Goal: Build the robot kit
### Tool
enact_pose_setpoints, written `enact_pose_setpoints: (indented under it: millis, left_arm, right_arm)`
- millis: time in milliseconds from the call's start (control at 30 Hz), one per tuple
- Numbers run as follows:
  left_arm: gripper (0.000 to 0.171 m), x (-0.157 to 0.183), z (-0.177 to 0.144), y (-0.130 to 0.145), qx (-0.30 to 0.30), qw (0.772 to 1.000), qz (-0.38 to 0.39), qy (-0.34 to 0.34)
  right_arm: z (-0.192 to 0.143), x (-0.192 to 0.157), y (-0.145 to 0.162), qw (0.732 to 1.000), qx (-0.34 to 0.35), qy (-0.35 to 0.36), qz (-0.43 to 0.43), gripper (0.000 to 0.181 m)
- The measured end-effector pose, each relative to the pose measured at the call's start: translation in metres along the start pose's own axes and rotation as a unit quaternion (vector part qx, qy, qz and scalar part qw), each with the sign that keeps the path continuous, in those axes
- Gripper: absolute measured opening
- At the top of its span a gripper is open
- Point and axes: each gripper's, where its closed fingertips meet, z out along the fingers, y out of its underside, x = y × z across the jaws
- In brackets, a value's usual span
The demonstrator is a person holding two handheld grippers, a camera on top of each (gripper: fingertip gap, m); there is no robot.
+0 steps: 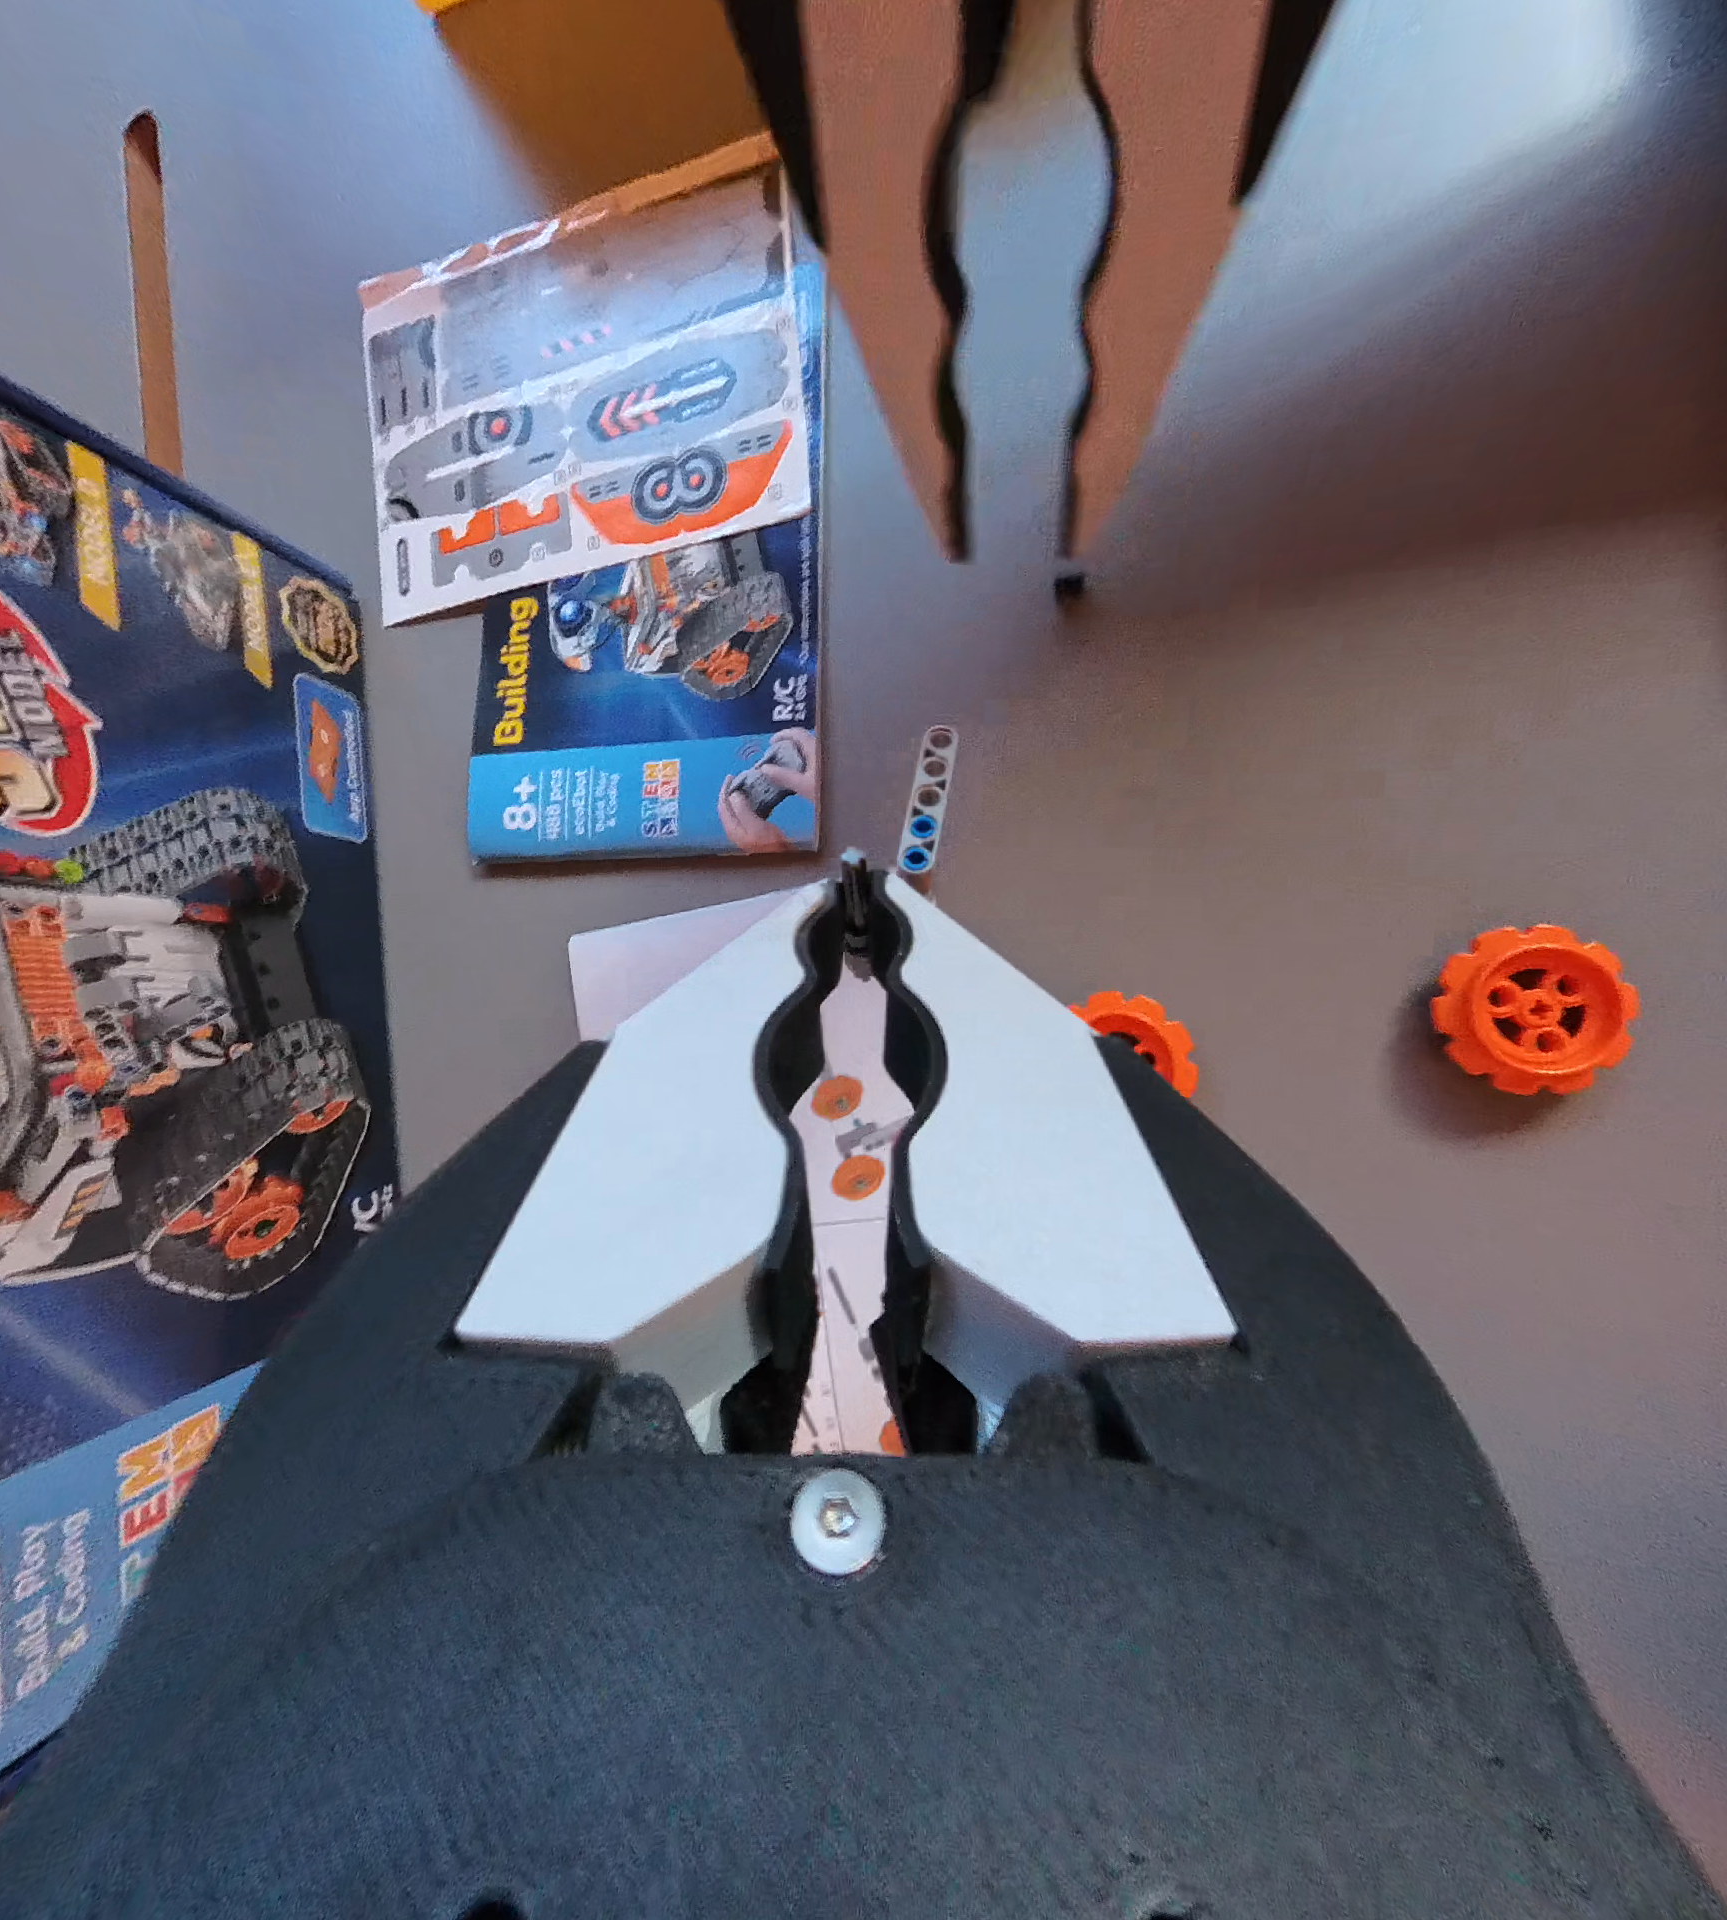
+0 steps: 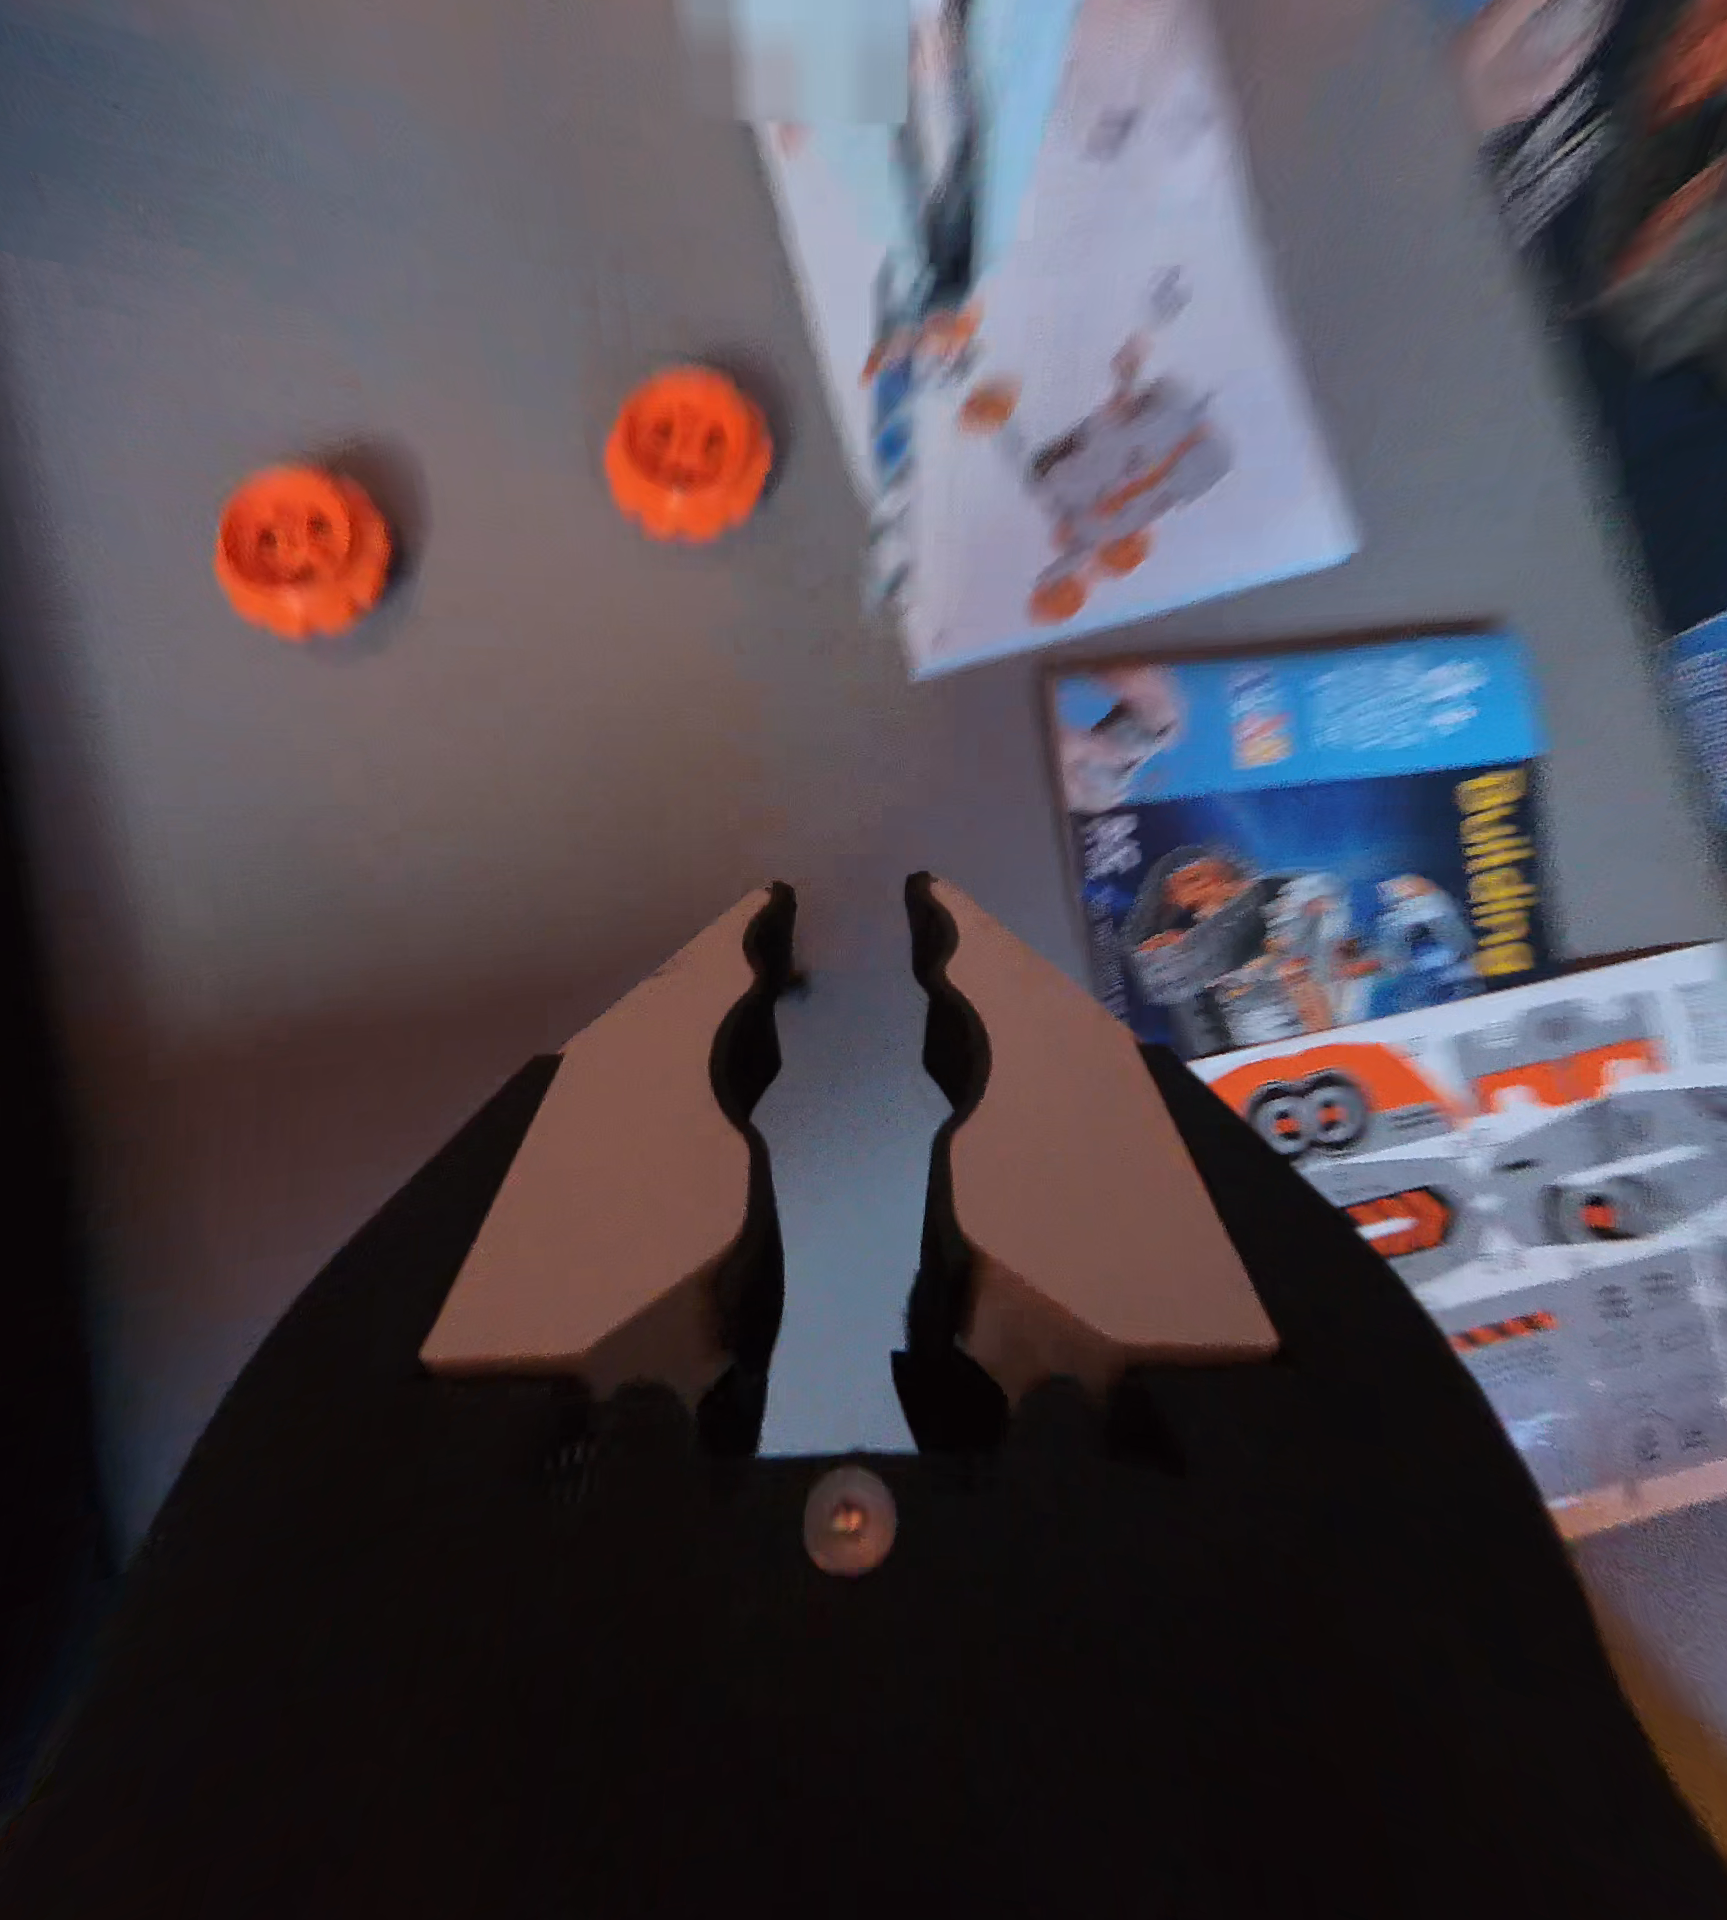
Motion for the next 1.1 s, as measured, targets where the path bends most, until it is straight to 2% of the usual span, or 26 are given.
enact_pose_setpoints:
  millis: [67, 133, 233, 367, 400, 433, 500, 567, 633, 733, 900, 1033, 1100]
  left_arm:
    - [0.002, 0.003, 0.001, -0.004, 0.005, 1.000, 0.008, 0.005]
    - [0.001, 0.006, 0.001, -0.007, 0.005, 1.000, 0.011, 0.009]
    - [0.001, 0.009, -0.002, -0.013, 0.019, 1.000, 0.003, 0.020]
    - [0.001, 0.008, -0.007, -0.018, 0.030, 0.999, -0.012, 0.022]
    - [0.001, 0.006, -0.008, -0.017, 0.028, 0.999, -0.019, 0.017]
    - [0.001, 0.004, -0.009, -0.017, 0.026, 0.999, -0.026, 0.016]
    - [0.001, 0.002, -0.011, -0.018, 0.034, 0.999, -0.039, 0.015]
    - [0.001, -0.002, -0.015, -0.024, 0.069, 0.996, -0.060, 0.021]
    - [0.005, -0.001, -0.023, -0.032, 0.124, 0.987, -0.090, 0.048]
    - [0.023, -0.008, -0.034, -0.035, 0.184, 0.971, -0.133, 0.075]
    - [0.023, -0.004, -0.057, -0.048, 0.306, 0.918, -0.182, 0.173]
    - [0.026, -0.001, -0.071, -0.059, 0.353, 0.895, -0.182, 0.206]
    - [0.025, -0.002, -0.072, -0.065, 0.361, 0.895, -0.176, 0.195]
  right_arm:
    - [-0.019, 0.013, -0.033, 0.993, 0.102, 0.046, -0.022, 0.022]
    - [-0.025, 0.008, -0.061, 0.984, 0.166, 0.049, -0.041, 0.026]
    - [-0.006, 0.004, -0.073, 0.986, 0.162, 0.036, -0.023, 0.032]
    - [0.027, -0.001, -0.073, 0.991, 0.131, 0.005, 0.000, 0.028]
    - [0.030, 0.000, -0.073, 0.991, 0.130, 0.005, 0.004, 0.010]
    - [0.031, 0.001, -0.075, 0.991, 0.136, 0.009, 0.002, 0.005]
    - [0.029, 0.001, -0.078, 0.990, 0.143, 0.014, -0.006, 0.005]
    - [0.023, 0.003, -0.082, 0.987, 0.159, 0.016, 0.000, 0.006]
    - [0.013, -0.002, -0.088, 0.983, 0.182, -0.010, 0.019, 0.006]
    - [0.002, -0.005, -0.092, 0.979, 0.202, -0.023, 0.028, 0.006]
    - [-0.016, -0.011, -0.107, 0.960, 0.274, -0.056, 0.031, 0.006]
    - [-0.021, -0.009, -0.109, 0.952, 0.297, -0.067, 0.036, 0.006]
    - [-0.021, -0.008, -0.108, 0.951, 0.301, -0.064, 0.028, 0.006]
